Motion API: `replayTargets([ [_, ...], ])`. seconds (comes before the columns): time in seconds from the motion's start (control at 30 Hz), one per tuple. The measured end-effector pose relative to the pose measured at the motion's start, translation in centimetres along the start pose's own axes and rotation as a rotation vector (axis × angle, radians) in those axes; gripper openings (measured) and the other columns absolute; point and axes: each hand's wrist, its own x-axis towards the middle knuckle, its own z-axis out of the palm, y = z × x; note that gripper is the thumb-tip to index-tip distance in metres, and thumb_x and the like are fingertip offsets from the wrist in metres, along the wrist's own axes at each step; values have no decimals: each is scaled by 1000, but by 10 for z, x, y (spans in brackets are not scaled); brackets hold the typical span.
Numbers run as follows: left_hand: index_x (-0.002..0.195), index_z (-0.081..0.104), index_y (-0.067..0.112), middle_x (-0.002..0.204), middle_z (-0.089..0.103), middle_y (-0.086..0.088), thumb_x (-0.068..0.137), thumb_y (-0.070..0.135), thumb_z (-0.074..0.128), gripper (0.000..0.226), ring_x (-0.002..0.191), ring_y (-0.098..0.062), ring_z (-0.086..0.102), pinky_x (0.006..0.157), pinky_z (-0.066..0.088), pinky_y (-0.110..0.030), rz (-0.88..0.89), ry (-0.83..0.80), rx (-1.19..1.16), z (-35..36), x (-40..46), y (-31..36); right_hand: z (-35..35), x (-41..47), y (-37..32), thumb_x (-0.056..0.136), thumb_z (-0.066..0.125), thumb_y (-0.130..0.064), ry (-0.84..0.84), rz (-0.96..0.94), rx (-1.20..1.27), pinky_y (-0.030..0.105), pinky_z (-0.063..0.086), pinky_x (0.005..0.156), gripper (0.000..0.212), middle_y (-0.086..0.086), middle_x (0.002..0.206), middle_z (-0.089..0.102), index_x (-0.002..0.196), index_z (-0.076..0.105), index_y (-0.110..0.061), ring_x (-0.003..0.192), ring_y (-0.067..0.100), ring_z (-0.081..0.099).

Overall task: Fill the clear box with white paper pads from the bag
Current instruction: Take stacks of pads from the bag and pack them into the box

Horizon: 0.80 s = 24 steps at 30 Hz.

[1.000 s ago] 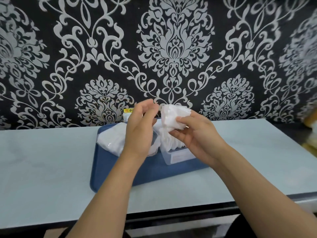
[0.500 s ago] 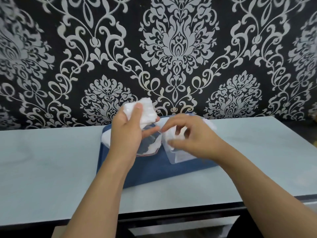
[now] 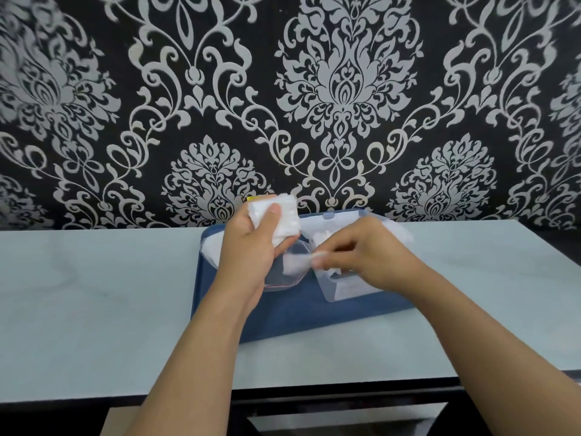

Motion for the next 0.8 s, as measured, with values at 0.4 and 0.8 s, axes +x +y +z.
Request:
replayTargets([
  [0.4,104,68,22,91,75,2,106,30,47,22,79,-11,69,67,54,-29,-93,-132,89,31,-16,-2,-22,-19,-8,84,66,-20,136,81,741,14,26,42,23,0,67,50,101,70,-4,53,6,39],
  [0.8,84,79,21,90,79,-1,101,9,51,36,79,-10,72,71,60,-26,-166,-320,88,38,-24,-3,-27,-21,-3,90,70,-6,274,-55,304,17,36,45,7,-1,51,53,90,76,-8,45,10,42],
])
